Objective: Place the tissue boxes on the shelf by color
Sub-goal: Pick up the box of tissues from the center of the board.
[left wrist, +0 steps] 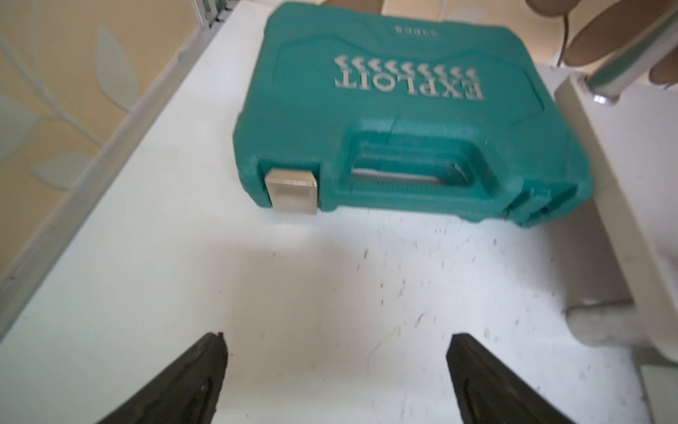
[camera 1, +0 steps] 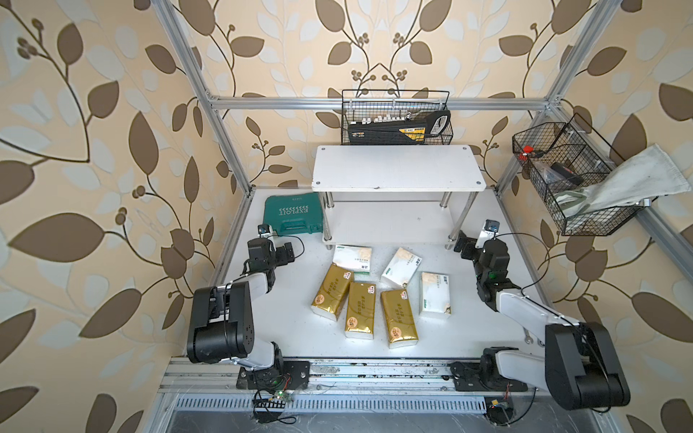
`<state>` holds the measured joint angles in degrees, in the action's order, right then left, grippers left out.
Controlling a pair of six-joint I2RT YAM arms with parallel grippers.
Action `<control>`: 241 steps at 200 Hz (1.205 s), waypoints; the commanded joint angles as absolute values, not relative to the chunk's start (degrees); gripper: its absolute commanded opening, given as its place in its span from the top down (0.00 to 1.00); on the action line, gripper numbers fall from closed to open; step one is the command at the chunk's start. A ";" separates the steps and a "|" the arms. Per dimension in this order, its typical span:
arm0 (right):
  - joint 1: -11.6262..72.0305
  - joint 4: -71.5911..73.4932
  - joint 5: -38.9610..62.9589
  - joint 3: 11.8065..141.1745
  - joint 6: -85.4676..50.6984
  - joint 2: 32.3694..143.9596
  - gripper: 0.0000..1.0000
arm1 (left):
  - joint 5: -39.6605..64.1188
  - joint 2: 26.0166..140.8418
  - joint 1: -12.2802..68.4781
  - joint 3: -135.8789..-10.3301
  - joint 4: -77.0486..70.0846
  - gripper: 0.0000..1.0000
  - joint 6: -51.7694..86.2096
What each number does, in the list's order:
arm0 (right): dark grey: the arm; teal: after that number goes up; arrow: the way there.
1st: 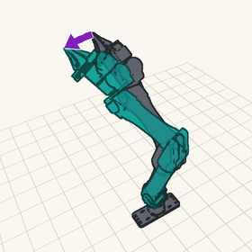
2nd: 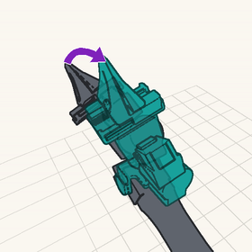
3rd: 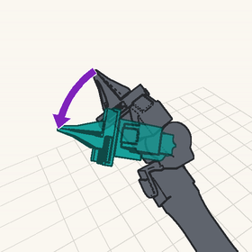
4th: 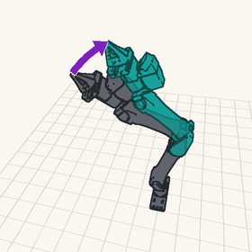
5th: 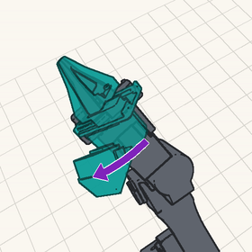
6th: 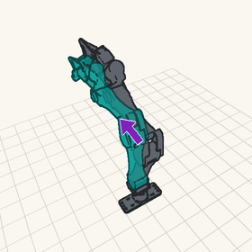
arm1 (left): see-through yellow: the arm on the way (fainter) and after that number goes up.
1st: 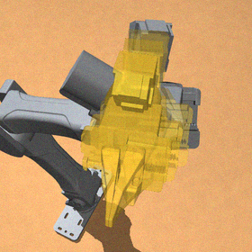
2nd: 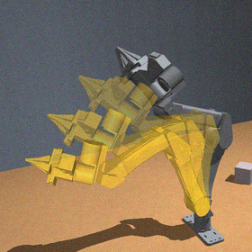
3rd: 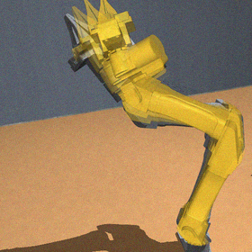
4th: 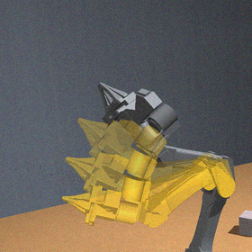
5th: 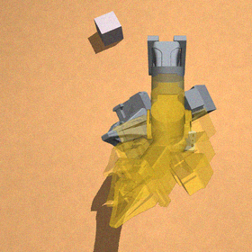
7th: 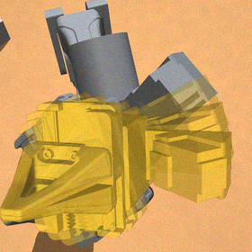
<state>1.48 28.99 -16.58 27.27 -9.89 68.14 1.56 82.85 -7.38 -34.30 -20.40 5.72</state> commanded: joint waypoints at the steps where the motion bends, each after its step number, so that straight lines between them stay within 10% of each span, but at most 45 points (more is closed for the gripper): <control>1: 1.67 12.33 -16.95 30.69 -22.41 64.09 0.01 | -1.22 76.86 -6.93 -40.47 -6.70 0.01 10.39; 121: 4.02 -18.37 10.78 41.26 -36.86 54.99 0.01 | 3.01 59.53 7.31 -51.84 36.87 0.01 36.11; 241: 68.81 -47.89 -25.44 45.66 -48.27 56.58 0.01 | 1.06 47.88 24.11 -45.66 47.11 0.01 44.45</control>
